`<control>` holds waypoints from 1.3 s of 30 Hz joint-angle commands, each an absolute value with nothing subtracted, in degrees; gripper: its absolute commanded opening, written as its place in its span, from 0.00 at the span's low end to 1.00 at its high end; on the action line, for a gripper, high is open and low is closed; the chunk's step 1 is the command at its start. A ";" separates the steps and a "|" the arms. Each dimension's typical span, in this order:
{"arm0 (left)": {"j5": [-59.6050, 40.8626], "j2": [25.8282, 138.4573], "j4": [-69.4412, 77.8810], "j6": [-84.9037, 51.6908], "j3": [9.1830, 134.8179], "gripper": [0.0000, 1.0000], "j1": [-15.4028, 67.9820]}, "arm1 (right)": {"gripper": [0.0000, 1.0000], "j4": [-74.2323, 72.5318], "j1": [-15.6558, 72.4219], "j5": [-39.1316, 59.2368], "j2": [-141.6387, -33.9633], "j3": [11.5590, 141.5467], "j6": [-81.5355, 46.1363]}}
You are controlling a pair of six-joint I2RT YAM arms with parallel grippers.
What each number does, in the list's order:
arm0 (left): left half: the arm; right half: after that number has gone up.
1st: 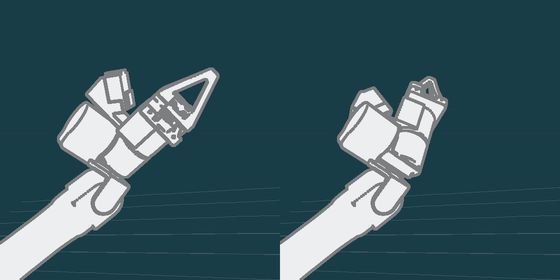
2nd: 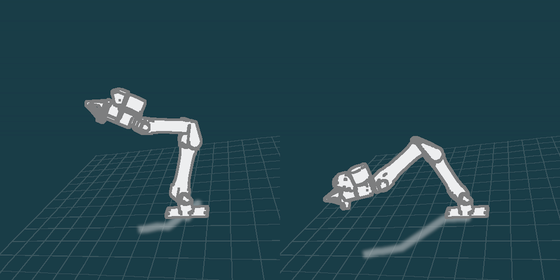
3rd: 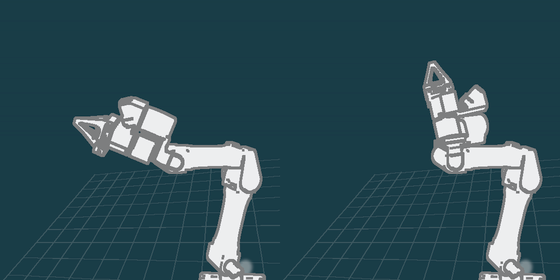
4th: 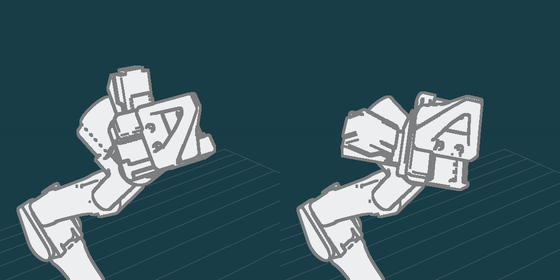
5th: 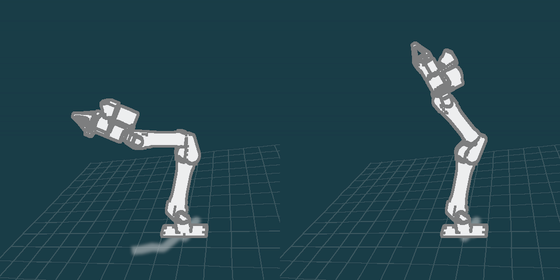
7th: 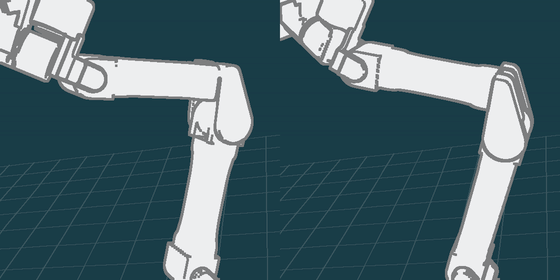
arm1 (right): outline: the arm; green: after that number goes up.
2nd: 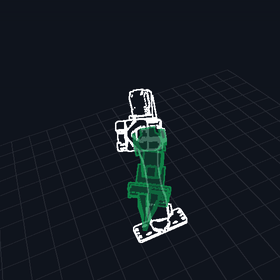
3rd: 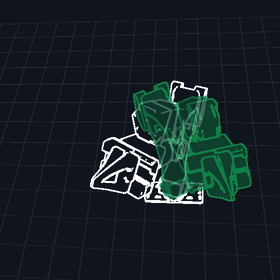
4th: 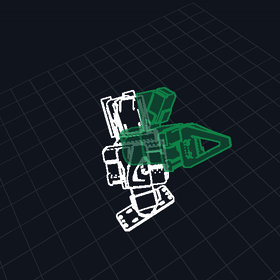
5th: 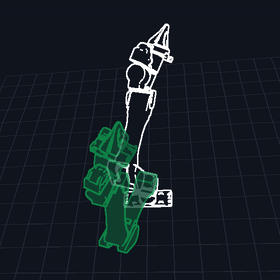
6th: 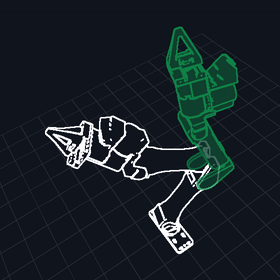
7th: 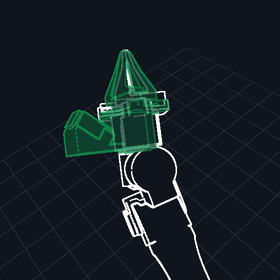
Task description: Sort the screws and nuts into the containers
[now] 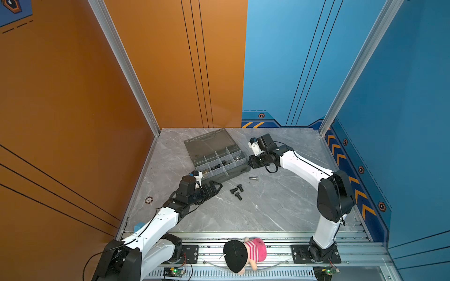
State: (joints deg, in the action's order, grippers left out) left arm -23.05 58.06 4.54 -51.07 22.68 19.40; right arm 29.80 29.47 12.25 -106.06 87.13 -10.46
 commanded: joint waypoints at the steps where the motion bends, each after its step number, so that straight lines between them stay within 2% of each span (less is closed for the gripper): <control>1: -23.45 57.31 3.96 -51.17 23.03 0.98 19.16 | 0.00 28.65 29.68 12.92 -110.09 91.96 -8.65; 7: -23.56 57.17 3.41 -50.90 23.26 0.98 19.07 | 0.00 23.21 29.82 11.53 -114.61 95.72 -7.94; 22: -23.29 55.99 2.47 -50.72 23.21 0.98 18.71 | 0.00 26.69 31.06 8.92 -130.26 111.89 -10.03; 24: -23.43 55.99 2.46 -50.63 23.32 0.98 18.58 | 0.02 27.30 31.20 8.31 -131.12 112.73 -9.94; 31: -23.49 56.46 2.46 -50.54 23.26 0.98 18.29 | 0.21 28.38 31.20 6.74 -132.28 113.47 -9.63; 39: -21.71 56.39 -0.03 -50.13 23.77 0.98 18.78 | 0.29 30.32 31.09 6.19 -131.01 112.88 -8.85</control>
